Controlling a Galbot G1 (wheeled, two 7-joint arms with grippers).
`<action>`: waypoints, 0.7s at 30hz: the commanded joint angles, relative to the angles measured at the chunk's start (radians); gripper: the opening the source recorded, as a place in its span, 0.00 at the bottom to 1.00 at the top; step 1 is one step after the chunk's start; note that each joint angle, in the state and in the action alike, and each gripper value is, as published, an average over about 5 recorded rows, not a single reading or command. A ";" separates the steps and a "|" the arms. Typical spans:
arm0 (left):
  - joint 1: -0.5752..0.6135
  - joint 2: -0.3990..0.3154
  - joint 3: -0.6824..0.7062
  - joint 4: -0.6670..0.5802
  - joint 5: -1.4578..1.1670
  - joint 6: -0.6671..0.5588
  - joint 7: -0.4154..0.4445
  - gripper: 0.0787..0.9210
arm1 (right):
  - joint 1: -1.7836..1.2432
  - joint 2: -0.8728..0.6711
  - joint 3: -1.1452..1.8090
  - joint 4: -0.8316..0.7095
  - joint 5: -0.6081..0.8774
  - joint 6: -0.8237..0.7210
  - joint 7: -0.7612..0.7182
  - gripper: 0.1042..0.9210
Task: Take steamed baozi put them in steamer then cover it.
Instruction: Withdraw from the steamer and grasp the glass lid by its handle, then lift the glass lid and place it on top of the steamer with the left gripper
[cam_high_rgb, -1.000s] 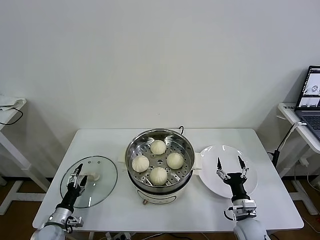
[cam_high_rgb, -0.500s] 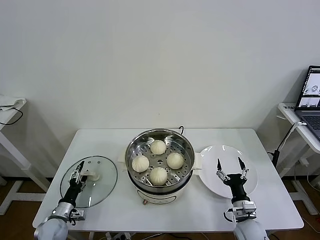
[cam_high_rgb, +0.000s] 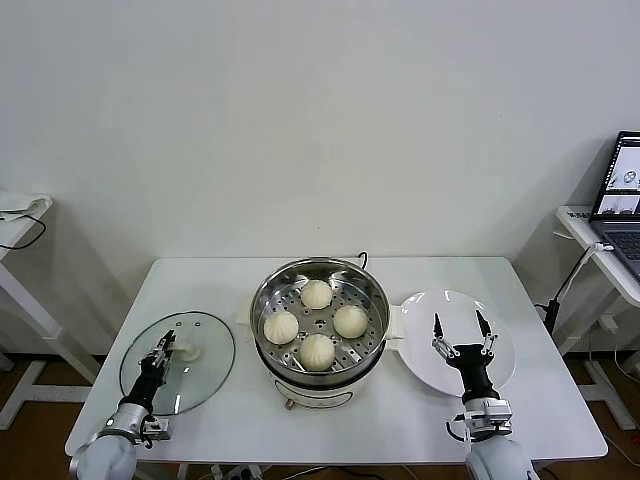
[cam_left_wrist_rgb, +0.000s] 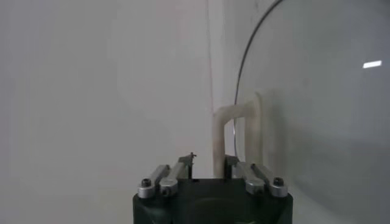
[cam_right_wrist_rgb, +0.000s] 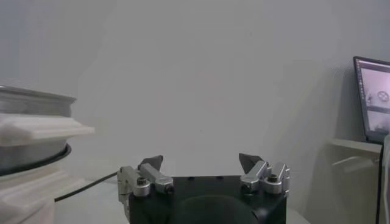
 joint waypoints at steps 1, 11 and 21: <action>0.009 0.009 -0.017 -0.040 -0.004 -0.006 0.009 0.20 | 0.000 0.003 0.000 0.001 0.000 0.000 0.000 0.88; 0.098 0.128 -0.171 -0.399 -0.122 0.066 0.064 0.13 | 0.002 0.008 -0.003 0.009 0.000 -0.001 0.000 0.88; 0.127 0.149 -0.103 -0.852 -0.182 0.219 0.167 0.13 | 0.000 0.013 0.002 0.024 0.001 -0.001 0.002 0.88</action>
